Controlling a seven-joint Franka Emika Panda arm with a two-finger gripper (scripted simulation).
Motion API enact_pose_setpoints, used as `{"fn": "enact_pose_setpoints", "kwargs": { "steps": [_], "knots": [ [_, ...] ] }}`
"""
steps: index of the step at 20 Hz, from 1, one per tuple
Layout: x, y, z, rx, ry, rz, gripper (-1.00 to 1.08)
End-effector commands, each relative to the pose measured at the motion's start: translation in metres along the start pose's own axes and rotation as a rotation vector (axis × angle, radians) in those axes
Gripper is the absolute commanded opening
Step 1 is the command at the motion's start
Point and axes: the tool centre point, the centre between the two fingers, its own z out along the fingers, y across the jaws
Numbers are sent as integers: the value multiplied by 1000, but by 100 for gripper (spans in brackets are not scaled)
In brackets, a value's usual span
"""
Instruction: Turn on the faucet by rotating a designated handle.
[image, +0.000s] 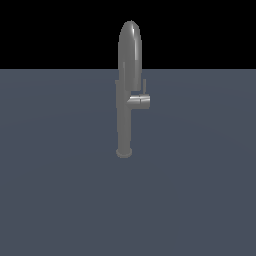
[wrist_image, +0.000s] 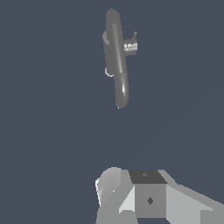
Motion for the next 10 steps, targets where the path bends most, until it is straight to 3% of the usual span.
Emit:
{"fn": "enact_pose_setpoints", "kwargs": {
  "steps": [1,10],
  "knots": [
    [0,0,0,0,0,0,-100],
    [10,-2,0,27,-31,27,-100]
  ]
}}
